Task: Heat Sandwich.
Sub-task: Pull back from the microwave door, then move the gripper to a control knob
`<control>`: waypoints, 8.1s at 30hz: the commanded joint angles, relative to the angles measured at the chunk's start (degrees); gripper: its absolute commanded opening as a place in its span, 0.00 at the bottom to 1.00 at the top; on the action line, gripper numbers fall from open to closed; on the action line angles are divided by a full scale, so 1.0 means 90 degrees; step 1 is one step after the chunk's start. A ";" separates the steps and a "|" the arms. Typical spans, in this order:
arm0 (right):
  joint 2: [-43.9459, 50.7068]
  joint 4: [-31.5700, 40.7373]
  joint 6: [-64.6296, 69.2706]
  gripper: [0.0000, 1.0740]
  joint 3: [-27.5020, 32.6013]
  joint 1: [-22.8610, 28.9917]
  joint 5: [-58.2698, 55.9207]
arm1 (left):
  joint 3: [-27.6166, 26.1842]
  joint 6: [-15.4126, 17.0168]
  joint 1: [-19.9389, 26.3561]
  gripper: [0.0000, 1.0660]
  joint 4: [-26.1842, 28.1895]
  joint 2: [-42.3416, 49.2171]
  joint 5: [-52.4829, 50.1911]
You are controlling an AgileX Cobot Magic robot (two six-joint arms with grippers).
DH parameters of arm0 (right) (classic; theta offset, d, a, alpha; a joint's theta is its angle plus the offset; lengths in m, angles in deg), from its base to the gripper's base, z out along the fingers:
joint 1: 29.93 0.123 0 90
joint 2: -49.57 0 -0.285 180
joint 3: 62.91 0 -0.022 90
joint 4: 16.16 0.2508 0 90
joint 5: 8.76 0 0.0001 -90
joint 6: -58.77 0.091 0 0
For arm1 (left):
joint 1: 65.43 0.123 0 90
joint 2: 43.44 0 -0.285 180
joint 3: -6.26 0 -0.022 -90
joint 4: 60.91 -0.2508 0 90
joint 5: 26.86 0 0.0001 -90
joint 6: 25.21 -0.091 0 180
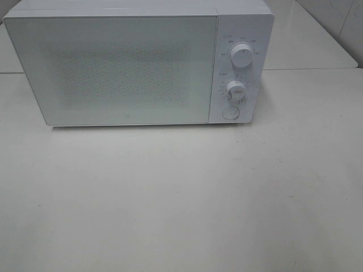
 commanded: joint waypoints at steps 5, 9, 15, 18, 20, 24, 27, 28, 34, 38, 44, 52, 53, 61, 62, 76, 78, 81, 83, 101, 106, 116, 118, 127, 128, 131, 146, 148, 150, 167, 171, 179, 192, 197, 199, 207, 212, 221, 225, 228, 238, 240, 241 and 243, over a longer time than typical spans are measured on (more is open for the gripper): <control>-0.0783 0.0013 0.0051 0.69 -0.0019 -0.0045 0.1114 | 0.0013 -0.0006 -0.0006 0.92 -0.0013 0.0153 -0.0089; -0.1229 0.0013 0.0051 0.69 -0.0019 -0.0045 0.1585 | 0.0013 -0.0006 -0.0006 0.92 -0.0013 0.0153 -0.0089; -0.1821 0.0013 0.0051 0.69 -0.0019 -0.0045 0.2432 | 0.0013 -0.0006 -0.0006 0.92 -0.0013 0.0153 -0.0089; -0.1942 0.0013 0.0051 0.69 -0.0019 -0.0045 0.2731 | 0.0013 -0.0006 -0.0006 0.92 -0.0013 0.0153 -0.0089; -0.2165 0.0013 0.0051 0.69 -0.0019 -0.0045 0.3272 | 0.0013 -0.0006 -0.0006 0.92 -0.0013 0.0153 -0.0089; -0.2368 0.0013 0.0051 0.69 -0.0019 -0.0045 0.3852 | 0.0013 -0.0006 -0.0006 0.92 -0.0013 0.0153 -0.0089; -0.2623 0.0006 0.0025 0.69 -0.0019 -0.0045 0.4310 | 0.0013 -0.0006 -0.0006 0.92 -0.0013 0.0153 -0.0089; -0.2718 0.0006 0.0019 0.69 -0.0019 -0.0045 0.4488 | 0.0013 -0.0006 -0.0006 0.92 -0.0013 0.0153 -0.0089; -0.3387 -0.0064 0.0000 0.69 0.0038 -0.0025 0.5513 | 0.0013 -0.0006 -0.0006 0.92 -0.0013 0.0153 -0.0089; -0.3737 -0.0051 0.0000 0.69 0.0388 -0.0025 0.6398 | 0.0013 -0.0006 -0.0006 0.92 -0.0013 0.0153 -0.0089; -0.4157 0.0656 -0.0146 0.69 0.1063 -0.0025 0.7805 | 0.0013 -0.0006 -0.0006 0.92 -0.0013 0.0153 -0.0089; -0.4730 0.1668 -0.0700 0.69 0.1560 0.0541 0.8792 | 0.0013 -0.0006 -0.0006 0.92 -0.0013 0.0153 -0.0089; -0.4826 0.1776 -0.0821 0.69 0.1572 0.0668 0.8862 | 0.0013 -0.0006 -0.0006 0.92 -0.0013 0.0153 -0.0089; -0.5742 0.2846 -0.1738 0.69 0.1572 0.1954 0.9689 | 0.0013 -0.0006 -0.0006 0.92 -0.0013 0.0153 -0.0089; -0.5857 0.2998 -0.1821 0.69 0.1572 0.2120 0.9823 | 0.0013 -0.0006 -0.0006 0.92 -0.0013 0.0153 -0.0089; -0.7098 0.5118 -0.2037 0.69 0.1560 0.4113 1.1154 | 0.0013 -0.0006 -0.0006 0.92 -0.0013 0.0153 -0.0089; -0.7264 0.5462 -0.2037 0.69 0.1522 0.4386 1.1338 | 0.0013 -0.0006 -0.0006 0.92 -0.0013 0.0153 -0.0089; -0.7474 0.5876 -0.2063 0.69 0.1343 0.4736 1.1376 | 0.0013 -0.0006 -0.0006 0.92 -0.0013 0.0153 -0.0089; -0.7557 0.6016 -0.2101 0.69 0.1267 0.4845 1.1376 | 0.0013 -0.0006 -0.0006 0.92 -0.0013 0.0153 -0.0089; -0.8117 0.6614 -0.2623 0.76 0.0312 0.5379 1.1294 | 0.0013 -0.0006 -0.0006 0.92 -0.0013 0.0153 -0.0089; -0.8117 0.6602 -0.2655 0.76 0.0306 0.5360 1.1440 | 0.0013 -0.0006 -0.0006 0.92 -0.0013 0.0153 -0.0089; -0.8429 0.6162 -0.2629 0.74 0.0070 0.4883 1.1440 | 0.0013 -0.0006 -0.0006 0.92 -0.0013 0.0153 -0.0089; -0.8563 0.6035 -0.2623 0.73 -0.0045 0.4762 1.1434 | 0.0013 -0.0006 -0.0006 0.92 -0.0013 0.0153 -0.0089; -0.9097 0.5526 -0.2438 0.72 -0.0630 0.4342 1.1205 | 0.0013 -0.0006 -0.0006 0.92 -0.0013 0.0153 -0.0089; -0.9218 0.5367 -0.2419 0.71 -0.0758 0.4227 1.1064 | 0.0013 -0.0006 -0.0006 0.92 -0.0013 0.0153 -0.0089; -0.9320 0.5278 -0.2317 0.71 -0.0885 0.4144 1.0956 | 0.0013 -0.0006 -0.0006 0.92 -0.0013 0.0153 -0.0089; -1.0154 0.4883 -0.2266 0.71 -0.1814 0.3686 1.0574 | 0.0013 -0.0006 -0.0006 0.92 -0.0013 0.0153 -0.0089; -1.0186 0.4870 -0.2266 0.71 -0.1872 0.3648 1.0555 | 0.0013 -0.0006 -0.0006 0.92 -0.0013 0.0153 -0.0089; -1.0288 0.4794 -0.2266 0.71 -0.1974 0.3597 1.0511 | 0.0013 -0.0006 -0.0006 0.92 -0.0013 0.0153 -0.0089; -1.0218 0.4883 -0.2279 0.49 -0.1986 0.3731 1.0491 | 0.0013 -0.0006 -0.0006 0.92 -0.0013 0.0153 -0.0089; -1.0211 0.4934 -0.2317 0.34 -0.1986 0.3750 1.0485 | 0.0013 -0.0006 -0.0006 0.92 -0.0013 0.0153 -0.0089; -1.0211 0.4940 -0.2336 0.01 -0.1986 0.3750 1.0472 | 0.0013 -0.0006 -0.0006 0.92 -0.0013 0.0153 -0.0089; -1.0211 0.4908 -0.0789 0.04 -0.1993 0.3737 1.0708 | 0.0013 -0.0006 -0.0006 0.92 -0.0013 0.0153 -0.0089; -1.0211 0.4743 0.0477 0.04 -0.1993 0.3731 1.0708 | 0.0013 -0.0006 -0.0006 0.92 -0.0013 0.0153 -0.0089; -1.0211 0.4743 0.1076 0.04 -0.1993 0.3731 1.0708 | 0.0013 -0.0006 -0.0006 0.92 -0.0013 0.0153 -0.0089; -1.0288 0.4756 0.3463 0.04 -0.1993 0.3731 1.0797 | 0.0013 -0.0006 -0.0006 0.92 -0.0013 0.0153 -0.0089; -1.0288 0.4749 0.4412 0.04 -0.1993 0.3731 1.0848 | 0.0013 -0.0006 -0.0006 0.92 -0.0013 0.0153 -0.0089; -1.0288 0.4756 0.6385 0.04 -0.1993 0.3731 1.0861 | 0.0013 -0.0006 -0.0006 0.92 -0.0013 0.0153 -0.0089; -1.0288 0.4787 0.7124 0.04 -0.1993 0.3731 1.1007 | 0.0013 -0.0006 -0.0006 0.92 -0.0013 0.0153 -0.0089; -1.0288 0.4787 0.7518 0.04 -0.1993 0.3731 1.1045 | 0.0013 -0.0006 -0.0006 0.92 -0.0013 0.0153 -0.0089; -1.0288 0.4787 0.9244 0.04 -0.1993 0.3731 1.1268 | 0.0013 -0.0006 -0.0006 0.92 -0.0013 0.0153 -0.0089; -1.0288 0.4768 0.9358 0.04 -0.1993 0.3731 1.1300 | 0.0013 -0.0006 -0.0006 0.92 -0.0013 0.0153 -0.0089; -1.0288 0.4768 0.9346 0.04 -0.1993 0.3731 1.1300 | 0.0013 -0.0006 -0.0006 0.92 -0.0013 0.0153 -0.0089; -1.0288 0.4768 0.9314 0.05 -0.1993 0.3731 1.1300 | 0.0013 -0.0006 -0.0006 0.92 -0.0013 0.0153 -0.0089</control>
